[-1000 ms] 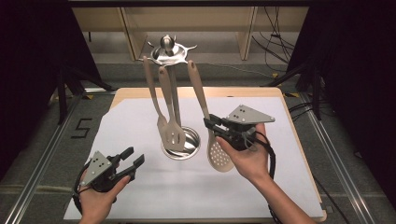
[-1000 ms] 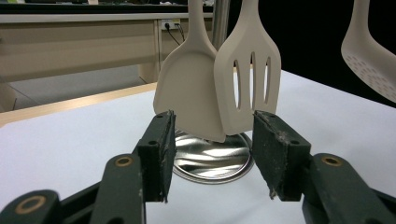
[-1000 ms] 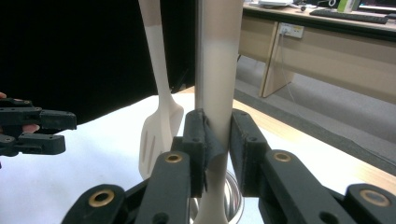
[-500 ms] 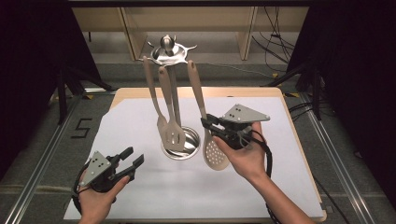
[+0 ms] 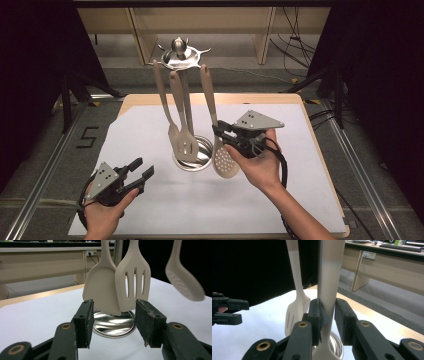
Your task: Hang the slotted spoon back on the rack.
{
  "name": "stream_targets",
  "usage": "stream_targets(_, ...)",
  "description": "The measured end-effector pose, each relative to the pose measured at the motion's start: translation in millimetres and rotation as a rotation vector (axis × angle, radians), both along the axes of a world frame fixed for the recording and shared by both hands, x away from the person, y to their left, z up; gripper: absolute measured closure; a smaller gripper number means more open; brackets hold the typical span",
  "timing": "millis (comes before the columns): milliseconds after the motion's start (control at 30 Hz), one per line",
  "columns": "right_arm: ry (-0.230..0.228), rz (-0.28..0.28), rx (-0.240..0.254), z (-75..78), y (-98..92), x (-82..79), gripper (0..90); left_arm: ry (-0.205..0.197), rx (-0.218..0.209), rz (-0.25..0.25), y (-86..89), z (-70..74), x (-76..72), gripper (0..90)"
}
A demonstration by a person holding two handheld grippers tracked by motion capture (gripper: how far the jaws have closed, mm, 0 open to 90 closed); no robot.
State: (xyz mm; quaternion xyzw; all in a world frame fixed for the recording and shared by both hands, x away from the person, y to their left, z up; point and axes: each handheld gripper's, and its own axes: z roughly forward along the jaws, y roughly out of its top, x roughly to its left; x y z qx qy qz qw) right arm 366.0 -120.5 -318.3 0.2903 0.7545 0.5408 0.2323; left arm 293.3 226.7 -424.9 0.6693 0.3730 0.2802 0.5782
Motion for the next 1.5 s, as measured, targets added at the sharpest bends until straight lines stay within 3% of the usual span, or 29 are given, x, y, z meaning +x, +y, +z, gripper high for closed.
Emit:
stream_targets(267, 0.001, -0.001, 0.001, 1.1, -3.3, -2.5, 70.3, 0.01, 0.008, 0.008, 0.1, 0.4, -1.1, 49.0)
stream_targets(300, -0.02, -0.003, -0.001, 1.1, -4.5, -1.6, 69.8, 0.01, 0.009, 0.008, 0.0, 0.3, -1.1, 49.0)
stream_targets(333, 0.001, -0.016, 0.002, 1.5, -5.5, -3.5, 68.9, 0.011, 0.009, 0.008, 0.0, 0.2, -1.0, 49.0)
stream_targets(467, -0.004, -0.021, 0.0, 2.1, -10.1, -4.5, 64.4, 0.014, 0.008, 0.008, -0.4, -0.2, -1.1, 48.9)
stream_targets(667, -0.038, -0.027, -0.018, 2.5, -20.4, -6.5, 59.1, 0.015, 0.011, 0.008, -0.7, -0.4, -1.2, 48.7)
stream_targets(767, -0.016, -0.038, -0.004, 2.1, -25.9, -10.5, 57.6, 0.014, 0.012, 0.008, -0.6, -0.4, -1.3, 48.6)
stream_targets(1000, -0.012, -0.072, -0.018, -1.8, -46.2, -14.9, 55.0, 0.006, 0.004, 0.0, -1.1, -1.8, 0.1, 48.2)
stream_targets(1100, 0.002, -0.088, -0.008, -7.0, -56.8, -15.6, 54.1, 0.019, 0.009, 0.009, -1.2, -1.6, -0.9, 48.1)
stream_targets(1133, -0.007, -0.105, -0.034, -8.2, -61.8, -16.3, 53.8, 0.018, 0.01, 0.008, -1.2, -1.7, -0.8, 48.1)
stream_targets(1233, 0.018, -0.127, -0.009, -15.9, -72.9, -17.3, 53.5, 0.02, 0.009, 0.009, -1.5, -1.9, -0.9, 48.0)
stream_targets(1333, 0.022, -0.158, -0.016, -25.4, -83.9, -16.9, 53.2, 0.021, 0.008, 0.01, -1.6, -2.0, -0.9, 48.0)
stream_targets(1367, 0.042, -0.156, -0.03, -28.0, -88.3, -17.7, 53.1, 0.021, 0.012, 0.009, -1.5, -2.0, -0.8, 48.0)
stream_targets(1400, 0.028, -0.164, -0.04, -32.0, -92.2, -16.9, 53.0, 0.021, 0.011, 0.009, -1.6, -2.1, -0.8, 48.0)
stream_targets(1500, 0.077, -0.192, -0.023, -42.2, -98.9, -19.5, 52.7, 0.023, 0.011, 0.01, -1.9, -2.4, -0.8, 48.0)
